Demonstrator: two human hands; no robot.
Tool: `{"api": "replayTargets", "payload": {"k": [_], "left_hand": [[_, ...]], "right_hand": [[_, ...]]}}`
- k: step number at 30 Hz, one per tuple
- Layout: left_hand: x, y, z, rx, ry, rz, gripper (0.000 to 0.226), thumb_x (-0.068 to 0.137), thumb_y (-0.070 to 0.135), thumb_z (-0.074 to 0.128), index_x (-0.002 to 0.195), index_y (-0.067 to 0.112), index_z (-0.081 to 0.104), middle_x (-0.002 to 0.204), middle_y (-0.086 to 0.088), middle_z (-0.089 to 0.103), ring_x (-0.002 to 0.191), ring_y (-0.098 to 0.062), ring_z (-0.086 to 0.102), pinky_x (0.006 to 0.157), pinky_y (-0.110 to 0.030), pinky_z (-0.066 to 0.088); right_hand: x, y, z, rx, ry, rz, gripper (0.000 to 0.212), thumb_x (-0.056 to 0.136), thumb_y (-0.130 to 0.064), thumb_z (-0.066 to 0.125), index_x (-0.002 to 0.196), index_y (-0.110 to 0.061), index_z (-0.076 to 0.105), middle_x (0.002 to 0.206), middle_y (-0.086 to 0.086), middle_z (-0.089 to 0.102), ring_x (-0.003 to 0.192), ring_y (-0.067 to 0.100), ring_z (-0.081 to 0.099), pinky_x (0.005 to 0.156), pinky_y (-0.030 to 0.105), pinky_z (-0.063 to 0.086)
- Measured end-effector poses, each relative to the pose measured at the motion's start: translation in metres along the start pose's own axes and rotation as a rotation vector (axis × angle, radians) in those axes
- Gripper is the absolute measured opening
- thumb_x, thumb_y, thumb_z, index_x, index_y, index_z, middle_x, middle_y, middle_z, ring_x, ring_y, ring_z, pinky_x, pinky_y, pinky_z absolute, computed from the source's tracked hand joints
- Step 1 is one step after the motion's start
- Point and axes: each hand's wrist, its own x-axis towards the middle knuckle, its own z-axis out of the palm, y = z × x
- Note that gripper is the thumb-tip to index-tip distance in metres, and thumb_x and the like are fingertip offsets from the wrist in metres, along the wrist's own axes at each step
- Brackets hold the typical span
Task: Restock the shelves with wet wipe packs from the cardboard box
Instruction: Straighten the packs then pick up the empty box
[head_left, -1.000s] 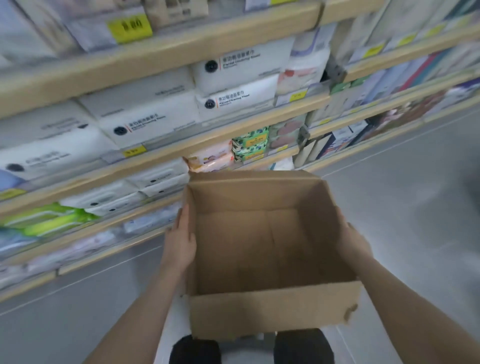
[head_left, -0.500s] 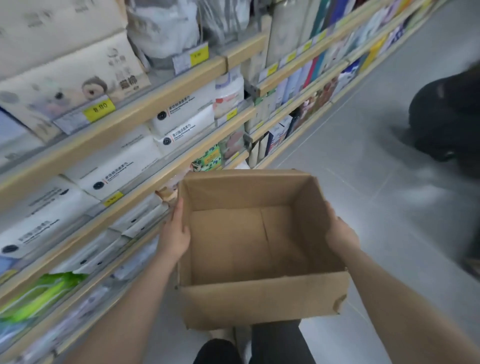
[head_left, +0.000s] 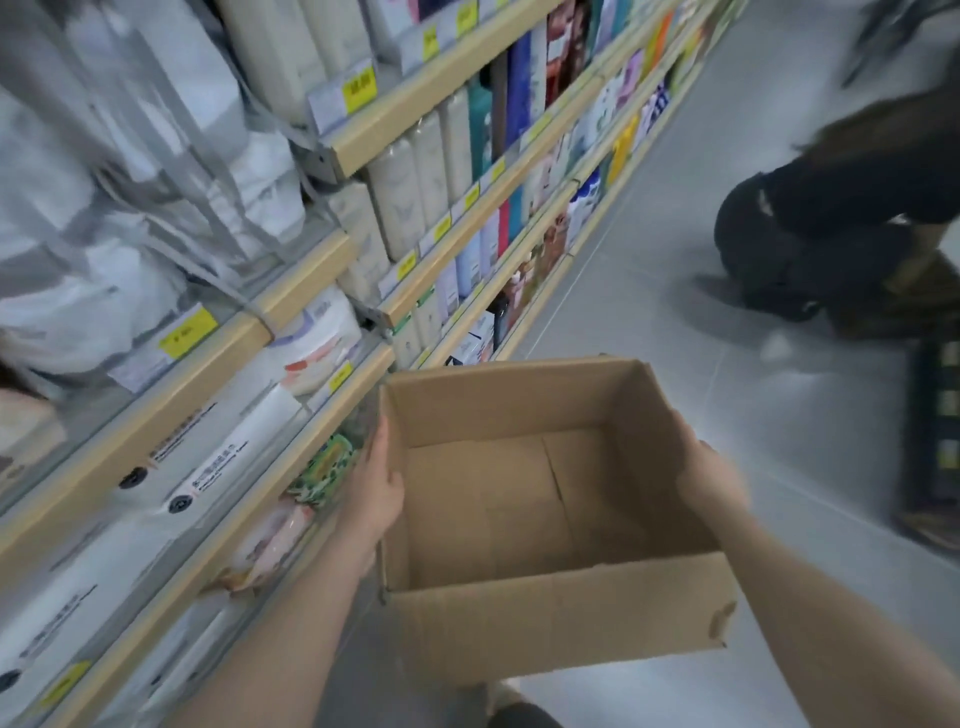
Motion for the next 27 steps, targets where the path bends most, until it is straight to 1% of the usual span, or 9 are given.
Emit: {"api": "replayTargets", "payload": {"k": [3, 7, 12, 15, 17, 20, 21, 25, 27], "left_hand": [[0.042, 0.052, 0.004, 0.018, -0.011, 0.041, 0.079, 0.093, 0.004, 0.044, 0.149, 0.034, -0.003, 0.157, 0.002, 0.015, 0.139, -0.023, 0.029, 0.105, -0.037, 0.035], [0.093, 0.110, 0.008, 0.029, -0.016, 0.076, 0.079, 0.093, 0.004, 0.045, 0.150, 0.031, -0.002, 0.158, 0.003, 0.013, 0.140, -0.023, 0.028, 0.105, -0.041, 0.038], [0.146, 0.165, 0.017, 0.008, -0.008, 0.136, 0.078, 0.091, 0.003, 0.043, 0.150, 0.031, 0.000, 0.158, 0.005, 0.014, 0.140, -0.022, 0.029, 0.108, -0.041, 0.035], [0.179, 0.187, 0.024, -0.019, -0.020, 0.116, 0.080, 0.091, 0.005, 0.045, 0.149, 0.034, -0.001, 0.158, 0.004, 0.012, 0.138, -0.024, 0.031, 0.106, -0.048, 0.039], [0.201, 0.202, 0.032, -0.013, -0.011, 0.104, 0.080, 0.091, 0.005, 0.047, 0.150, 0.032, 0.001, 0.158, 0.002, 0.011, 0.139, -0.024, 0.029, 0.106, -0.044, 0.038], [0.236, 0.222, 0.049, 0.027, 0.004, 0.076, 0.079, 0.091, 0.006, 0.049, 0.151, 0.027, 0.002, 0.157, -0.002, 0.013, 0.133, -0.026, 0.038, 0.093, -0.034, 0.042], [0.247, 0.227, 0.056, 0.032, 0.006, 0.068, 0.078, 0.091, 0.006, 0.049, 0.151, 0.025, 0.002, 0.157, -0.004, 0.014, 0.132, -0.027, 0.038, 0.091, -0.034, 0.042], [0.298, 0.255, 0.080, 0.034, -0.023, 0.004, 0.078, 0.092, 0.008, 0.049, 0.150, 0.025, 0.001, 0.157, -0.004, 0.015, 0.138, -0.027, 0.031, 0.105, -0.043, 0.039], [0.322, 0.274, 0.089, 0.028, -0.033, -0.005, 0.081, 0.091, 0.007, 0.050, 0.150, 0.026, -0.002, 0.157, -0.004, 0.012, 0.140, -0.026, 0.027, 0.107, -0.042, 0.036]], "right_hand": [[0.045, 0.008, -0.041, -0.015, 0.057, 0.008, 0.075, 0.090, -0.007, 0.039, 0.150, -0.037, 0.005, 0.127, 0.012, 0.055, 0.108, 0.034, 0.059, 0.081, 0.037, 0.046], [0.101, 0.014, -0.090, -0.005, 0.113, 0.028, 0.070, 0.094, -0.015, 0.037, 0.148, -0.043, 0.002, 0.127, 0.014, 0.056, 0.105, 0.035, 0.060, 0.082, 0.039, 0.046], [0.160, 0.018, -0.143, 0.019, 0.186, 0.036, 0.075, 0.090, -0.013, 0.039, 0.146, -0.047, 0.002, 0.124, 0.014, 0.055, 0.103, 0.036, 0.060, 0.079, 0.040, 0.044], [0.198, 0.018, -0.165, -0.002, 0.184, 0.036, 0.072, 0.092, -0.013, 0.035, 0.147, -0.047, 0.002, 0.130, 0.011, 0.052, 0.108, 0.034, 0.057, 0.082, 0.039, 0.043], [0.226, 0.017, -0.178, -0.030, 0.172, 0.004, 0.072, 0.092, -0.012, 0.035, 0.147, -0.046, 0.002, 0.136, 0.010, 0.048, 0.111, 0.034, 0.056, 0.087, 0.040, 0.045], [0.277, 0.015, -0.192, -0.055, 0.163, -0.030, 0.073, 0.092, -0.011, 0.037, 0.147, -0.046, 0.004, 0.139, 0.008, 0.047, 0.113, 0.033, 0.056, 0.089, 0.040, 0.046], [0.296, 0.014, -0.194, -0.065, 0.160, -0.032, 0.073, 0.091, -0.011, 0.037, 0.146, -0.046, 0.004, 0.139, 0.007, 0.047, 0.113, 0.032, 0.056, 0.089, 0.040, 0.046], [0.369, 0.009, -0.210, -0.025, 0.093, 0.001, 0.064, 0.097, -0.016, 0.033, 0.148, -0.042, 0.006, 0.141, 0.011, 0.045, 0.118, 0.033, 0.052, 0.095, 0.042, 0.043], [0.403, 0.009, -0.221, -0.041, 0.076, 0.004, 0.067, 0.095, -0.013, 0.034, 0.147, -0.043, 0.006, 0.140, 0.009, 0.046, 0.117, 0.033, 0.053, 0.089, 0.040, 0.043]]}}
